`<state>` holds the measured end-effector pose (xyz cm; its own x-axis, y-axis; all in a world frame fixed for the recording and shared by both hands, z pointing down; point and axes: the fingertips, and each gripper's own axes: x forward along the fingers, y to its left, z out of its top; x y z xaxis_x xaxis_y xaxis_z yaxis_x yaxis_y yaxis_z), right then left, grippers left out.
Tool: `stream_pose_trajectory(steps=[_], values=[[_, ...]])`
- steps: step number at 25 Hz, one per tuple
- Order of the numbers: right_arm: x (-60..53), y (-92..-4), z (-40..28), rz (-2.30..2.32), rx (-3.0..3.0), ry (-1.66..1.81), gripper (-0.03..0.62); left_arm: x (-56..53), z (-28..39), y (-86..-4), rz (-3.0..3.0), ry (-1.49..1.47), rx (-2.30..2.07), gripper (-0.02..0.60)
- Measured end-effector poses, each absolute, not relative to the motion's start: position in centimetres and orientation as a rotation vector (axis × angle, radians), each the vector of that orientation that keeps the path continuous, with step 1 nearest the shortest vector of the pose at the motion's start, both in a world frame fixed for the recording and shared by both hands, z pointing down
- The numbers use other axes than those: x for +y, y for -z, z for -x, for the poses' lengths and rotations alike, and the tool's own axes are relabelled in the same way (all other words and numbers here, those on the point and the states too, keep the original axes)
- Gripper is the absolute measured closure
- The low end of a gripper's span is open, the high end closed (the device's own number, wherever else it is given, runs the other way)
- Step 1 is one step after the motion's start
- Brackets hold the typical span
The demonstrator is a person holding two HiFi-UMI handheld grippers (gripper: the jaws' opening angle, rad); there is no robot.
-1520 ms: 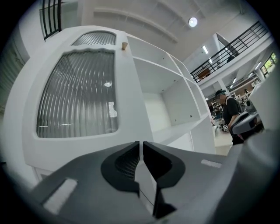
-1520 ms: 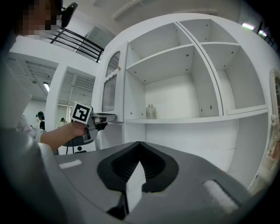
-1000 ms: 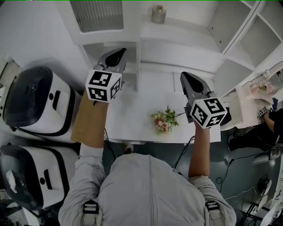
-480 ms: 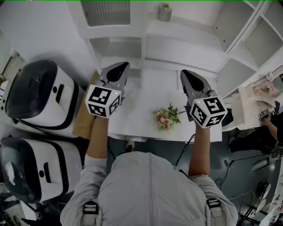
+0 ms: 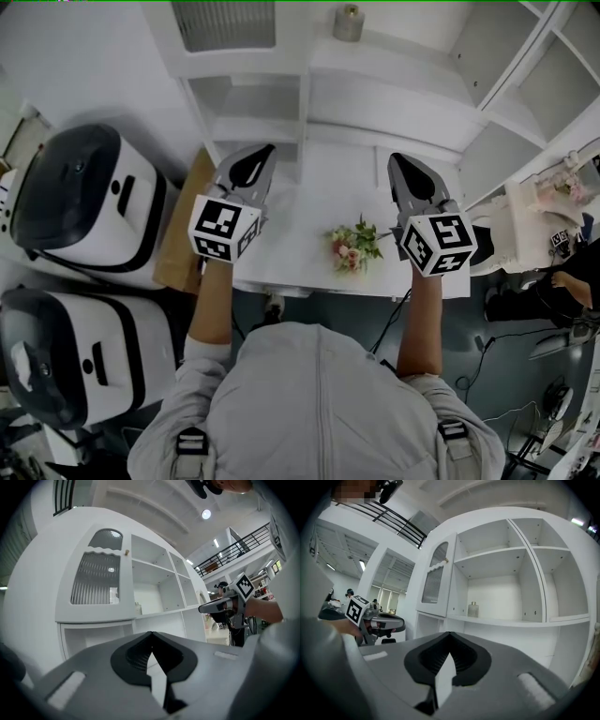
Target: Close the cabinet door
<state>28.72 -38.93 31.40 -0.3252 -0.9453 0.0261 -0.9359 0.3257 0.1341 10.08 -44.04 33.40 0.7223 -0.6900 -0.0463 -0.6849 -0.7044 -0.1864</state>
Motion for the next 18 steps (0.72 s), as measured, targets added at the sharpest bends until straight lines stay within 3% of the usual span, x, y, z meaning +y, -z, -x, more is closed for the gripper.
stream_pose_trajectory(steps=[18], values=[[-38.8,-33.8,-28.9,-1.756,-2.449,0.113,0.592,-43.9,-10.9,-34.1,2.75,0.075,1.085,0.565]])
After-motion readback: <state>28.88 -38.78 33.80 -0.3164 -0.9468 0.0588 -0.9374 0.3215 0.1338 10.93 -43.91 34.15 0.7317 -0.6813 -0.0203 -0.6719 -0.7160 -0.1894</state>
